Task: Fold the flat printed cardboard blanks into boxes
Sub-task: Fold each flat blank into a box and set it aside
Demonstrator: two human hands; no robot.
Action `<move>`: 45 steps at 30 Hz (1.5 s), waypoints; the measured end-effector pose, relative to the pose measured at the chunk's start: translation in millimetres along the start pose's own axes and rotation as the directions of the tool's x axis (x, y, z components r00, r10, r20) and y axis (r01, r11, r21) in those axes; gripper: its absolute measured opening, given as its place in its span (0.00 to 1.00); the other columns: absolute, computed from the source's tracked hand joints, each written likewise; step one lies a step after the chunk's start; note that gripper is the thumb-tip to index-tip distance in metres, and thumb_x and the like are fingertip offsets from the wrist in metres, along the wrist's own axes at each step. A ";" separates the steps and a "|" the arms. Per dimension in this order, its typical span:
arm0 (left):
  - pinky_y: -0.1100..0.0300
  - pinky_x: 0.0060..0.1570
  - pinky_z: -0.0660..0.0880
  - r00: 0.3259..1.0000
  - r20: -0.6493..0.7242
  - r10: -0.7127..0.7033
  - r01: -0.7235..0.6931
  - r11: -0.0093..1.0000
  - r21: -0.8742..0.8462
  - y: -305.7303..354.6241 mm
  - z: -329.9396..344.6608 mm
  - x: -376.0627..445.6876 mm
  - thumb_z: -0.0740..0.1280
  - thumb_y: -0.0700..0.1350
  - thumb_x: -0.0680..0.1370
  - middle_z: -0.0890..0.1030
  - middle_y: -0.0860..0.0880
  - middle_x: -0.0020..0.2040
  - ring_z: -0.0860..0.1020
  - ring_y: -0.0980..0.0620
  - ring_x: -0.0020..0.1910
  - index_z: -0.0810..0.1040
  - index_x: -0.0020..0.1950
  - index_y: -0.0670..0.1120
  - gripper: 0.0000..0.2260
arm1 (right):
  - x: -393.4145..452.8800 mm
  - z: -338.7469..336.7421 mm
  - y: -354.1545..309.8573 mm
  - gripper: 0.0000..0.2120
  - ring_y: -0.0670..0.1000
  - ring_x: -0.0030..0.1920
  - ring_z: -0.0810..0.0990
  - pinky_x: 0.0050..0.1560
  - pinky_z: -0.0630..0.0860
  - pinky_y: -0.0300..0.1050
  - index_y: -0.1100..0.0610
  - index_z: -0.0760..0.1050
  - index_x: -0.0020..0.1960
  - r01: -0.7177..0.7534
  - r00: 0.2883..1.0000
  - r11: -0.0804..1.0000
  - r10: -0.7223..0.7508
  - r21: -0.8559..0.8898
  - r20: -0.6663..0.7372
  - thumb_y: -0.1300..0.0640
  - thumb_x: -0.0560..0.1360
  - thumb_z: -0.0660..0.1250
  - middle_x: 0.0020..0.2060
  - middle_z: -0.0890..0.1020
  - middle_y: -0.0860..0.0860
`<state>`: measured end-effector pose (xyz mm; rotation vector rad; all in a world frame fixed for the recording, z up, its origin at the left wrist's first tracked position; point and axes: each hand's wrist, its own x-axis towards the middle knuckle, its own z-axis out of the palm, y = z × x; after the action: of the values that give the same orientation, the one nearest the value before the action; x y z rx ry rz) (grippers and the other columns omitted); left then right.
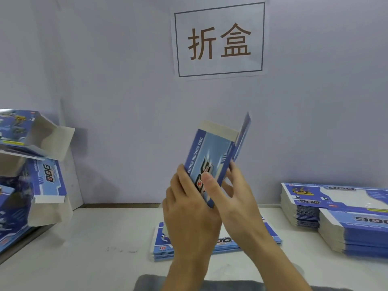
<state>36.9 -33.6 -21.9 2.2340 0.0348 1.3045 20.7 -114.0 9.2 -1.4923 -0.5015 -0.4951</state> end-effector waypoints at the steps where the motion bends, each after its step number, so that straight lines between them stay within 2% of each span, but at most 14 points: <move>1: 0.49 0.52 0.80 0.999 0.013 0.034 -0.034 0.999 0.030 1.5 0.1 -0.8 0.62 0.63 0.72 0.77 0.39 0.63 0.79 0.42 0.58 0.68 0.73 0.37 0.38 | 0.7 -1.0 1.3 0.38 0.25 0.51 0.76 0.42 0.74 0.23 0.42 0.63 0.73 -0.017 1.000 1.000 0.018 0.015 -0.016 0.35 0.66 0.70 0.50 0.79 0.25; 4: 0.50 0.55 0.79 0.987 0.039 0.158 -0.160 0.985 0.062 4.8 4.3 -5.1 0.66 0.61 0.72 0.76 0.40 0.65 0.78 0.43 0.61 0.68 0.73 0.37 0.38 | 2.5 -4.2 3.7 0.31 0.30 0.47 0.80 0.39 0.75 0.25 0.39 0.68 0.61 -0.017 0.995 1.000 0.016 -0.005 -0.097 0.34 0.61 0.73 0.47 0.81 0.28; 6: 0.53 0.65 0.75 0.963 0.099 0.251 -0.241 0.965 -0.106 8.4 8.2 -10.5 0.72 0.58 0.74 0.70 0.46 0.70 0.72 0.48 0.68 0.60 0.77 0.42 0.39 | 6.7 -14.4 5.3 0.33 0.37 0.44 0.83 0.39 0.79 0.32 0.43 0.71 0.58 -0.021 0.977 1.000 0.022 0.006 -0.210 0.33 0.58 0.75 0.46 0.84 0.37; 9: 0.53 0.66 0.74 0.904 0.222 0.365 -0.243 0.867 -0.435 15.2 12.5 -16.0 0.73 0.53 0.72 0.65 0.55 0.70 0.68 0.54 0.68 0.54 0.77 0.53 0.39 | 13.8 -38.0 7.9 0.36 0.43 0.41 0.85 0.39 0.79 0.39 0.48 0.72 0.57 -0.054 0.938 0.998 0.048 -0.009 -0.344 0.34 0.54 0.76 0.43 0.84 0.45; 15: 0.67 0.61 0.75 0.825 0.321 0.464 -0.140 0.720 -0.680 12.5 5.0 -10.5 0.68 0.55 0.77 0.67 0.65 0.67 0.69 0.62 0.68 0.64 0.73 0.62 0.26 | 18.1 -71.2 18.0 0.19 0.48 0.43 0.86 0.37 0.81 0.40 0.49 0.74 0.55 -0.071 0.934 0.996 0.086 0.055 -0.346 0.49 0.69 0.77 0.44 0.85 0.46; 19: 0.74 0.53 0.72 0.948 0.202 0.244 -0.034 0.713 -0.701 -0.7 -4.2 5.2 0.68 0.55 0.76 0.74 0.65 0.59 0.73 0.65 0.62 0.72 0.60 0.63 0.13 | 15.5 -81.0 13.9 0.24 0.54 0.48 0.86 0.47 0.83 0.54 0.47 0.77 0.56 -0.073 0.980 0.994 0.086 0.078 -0.180 0.43 0.63 0.79 0.48 0.86 0.50; 23: 0.61 0.62 0.73 0.967 0.255 -0.004 0.199 0.635 -0.747 -19.1 -13.2 20.6 0.72 0.64 0.72 0.73 0.65 0.66 0.72 0.65 0.65 0.70 0.69 0.58 0.28 | 11.3 -85.3 3.6 0.23 0.55 0.51 0.86 0.44 0.83 0.45 0.40 0.78 0.53 -0.053 0.989 0.997 0.045 0.051 0.144 0.45 0.60 0.78 0.51 0.86 0.50; 26: 0.58 0.61 0.76 0.941 0.337 0.008 0.293 0.474 -0.830 -34.9 -23.0 31.3 0.72 0.63 0.66 0.77 0.57 0.67 0.76 0.58 0.66 0.66 0.73 0.56 0.38 | 8.5 -85.0 -2.0 0.27 0.56 0.56 0.84 0.49 0.82 0.46 0.39 0.75 0.61 -0.109 0.904 0.994 0.092 0.016 0.418 0.49 0.64 0.77 0.56 0.84 0.52; 29: 0.62 0.46 0.80 0.899 0.416 0.135 0.337 0.393 -0.855 -43.0 -34.0 34.6 0.70 0.60 0.68 0.84 0.51 0.57 0.84 0.51 0.55 0.68 0.71 0.52 0.33 | 6.2 -80.5 -3.9 0.28 0.58 0.60 0.82 0.54 0.81 0.48 0.37 0.74 0.63 -0.162 0.831 0.986 0.112 0.045 0.544 0.51 0.66 0.76 0.60 0.82 0.53; 33: 0.60 0.39 0.81 0.916 0.397 0.053 0.358 0.333 -0.872 -29.9 -31.0 29.7 0.77 0.58 0.70 0.86 0.48 0.50 0.86 0.47 0.47 0.77 0.61 0.50 0.24 | 6.4 -78.2 4.3 0.24 0.57 0.58 0.83 0.52 0.82 0.48 0.36 0.77 0.58 -0.170 0.882 0.982 0.117 0.077 0.457 0.48 0.64 0.76 0.57 0.84 0.51; 37: 0.60 0.35 0.81 0.951 0.304 -0.047 0.301 0.355 -0.885 -17.4 -22.6 25.7 0.73 0.58 0.67 0.86 0.49 0.45 0.86 0.47 0.44 0.79 0.55 0.47 0.21 | 9.0 -78.8 8.3 0.31 0.55 0.59 0.83 0.53 0.82 0.50 0.35 0.74 0.64 -0.148 0.951 0.979 0.102 0.139 0.293 0.47 0.62 0.76 0.60 0.82 0.50; 40: 0.59 0.39 0.82 0.968 0.249 0.004 0.222 0.439 -0.871 -13.2 -21.2 24.2 0.75 0.60 0.70 0.86 0.51 0.48 0.86 0.50 0.47 0.76 0.63 0.49 0.26 | 10.0 -72.5 3.4 0.41 0.50 0.61 0.82 0.57 0.81 0.49 0.32 0.62 0.72 -0.019 0.990 0.992 0.001 0.128 0.142 0.45 0.64 0.77 0.61 0.81 0.44; 43: 0.58 0.43 0.83 0.949 0.297 0.107 0.215 0.470 -0.856 -5.2 -18.9 19.4 0.73 0.57 0.73 0.85 0.52 0.52 0.85 0.50 0.50 0.72 0.70 0.49 0.29 | 10.2 -64.2 -0.3 0.41 0.39 0.52 0.83 0.44 0.79 0.31 0.39 0.56 0.76 0.171 0.985 0.985 -0.171 0.033 -0.007 0.52 0.72 0.76 0.52 0.81 0.30; 45: 0.55 0.45 0.83 0.940 0.326 0.105 0.244 0.462 -0.853 -2.3 -19.6 17.8 0.72 0.57 0.73 0.85 0.52 0.53 0.85 0.49 0.52 0.71 0.70 0.50 0.28 | 8.7 -62.5 -3.5 0.40 0.39 0.48 0.84 0.40 0.79 0.31 0.43 0.57 0.76 0.207 0.977 0.978 -0.205 0.024 -0.064 0.56 0.70 0.73 0.49 0.82 0.30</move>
<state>31.0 -17.9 -1.3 1.4274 -0.5650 0.5872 26.3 -176.5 16.1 -1.3981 -0.6166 -0.6905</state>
